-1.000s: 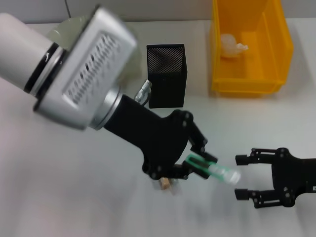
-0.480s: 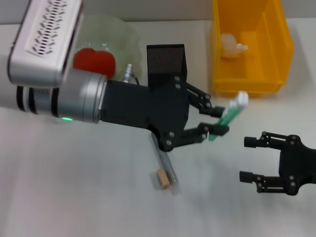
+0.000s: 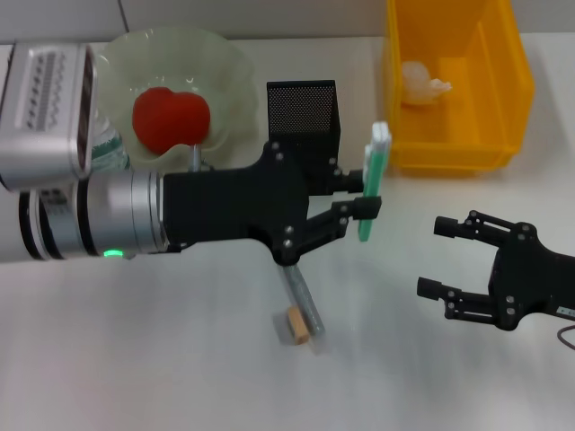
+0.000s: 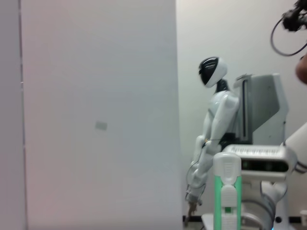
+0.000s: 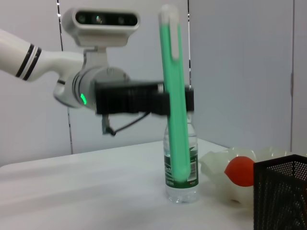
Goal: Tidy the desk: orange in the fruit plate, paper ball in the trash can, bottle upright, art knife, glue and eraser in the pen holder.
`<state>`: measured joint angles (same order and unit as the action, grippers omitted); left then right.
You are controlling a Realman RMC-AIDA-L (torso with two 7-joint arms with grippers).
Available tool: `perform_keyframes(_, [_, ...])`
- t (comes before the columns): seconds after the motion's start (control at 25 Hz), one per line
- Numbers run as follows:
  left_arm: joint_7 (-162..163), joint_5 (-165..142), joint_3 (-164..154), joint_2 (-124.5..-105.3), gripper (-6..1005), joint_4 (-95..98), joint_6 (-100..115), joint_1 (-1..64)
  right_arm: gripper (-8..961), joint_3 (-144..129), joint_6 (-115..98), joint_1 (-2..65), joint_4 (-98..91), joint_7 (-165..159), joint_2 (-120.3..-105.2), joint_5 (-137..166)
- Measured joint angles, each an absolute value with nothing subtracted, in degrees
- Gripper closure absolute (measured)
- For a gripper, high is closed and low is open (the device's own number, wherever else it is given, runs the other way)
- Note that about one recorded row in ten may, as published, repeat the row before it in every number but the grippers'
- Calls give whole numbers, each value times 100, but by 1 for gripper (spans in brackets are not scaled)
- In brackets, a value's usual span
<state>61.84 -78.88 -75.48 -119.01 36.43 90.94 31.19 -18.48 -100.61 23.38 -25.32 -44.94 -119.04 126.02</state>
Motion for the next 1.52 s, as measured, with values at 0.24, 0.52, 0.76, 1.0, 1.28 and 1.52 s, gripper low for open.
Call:
perform_keyframes(0.24, [5547, -7813, -7530, -11904, 800, 2964, 8896, 3144, 162, -1846, -10040, 2347, -2487, -4492, -11907, 12493])
perform_keyframes(0.52, [4887, -7121, -7537, -11914, 799, 2233, 8595, 3152, 162, -1845, -10000, 2347, -2428, -4491, -11909, 12384])
perform_keyframes(0.76, [4560, -6401, -7578, -11918, 799, 1547, 8491, 3191, 161, -1848, -9898, 2387, -2373, -4491, -11909, 12365])
perform_keyframes(1.0, [4530, -6163, -7584, -11918, 798, 1287, 8416, 3223, 161, -1855, -9821, 2416, -2271, -4417, -11910, 12365])
perform_keyframes(1.28, [4520, -6087, -7595, -11917, 798, 1266, 8336, 3220, 161, -1845, -9755, 2436, -2223, -4358, -11909, 12365])
perform_keyframes(1.52, [4521, -6079, -7592, -11917, 797, 1265, 8285, 3235, 161, -1845, -9754, 2461, -2214, -4359, -11909, 12365])
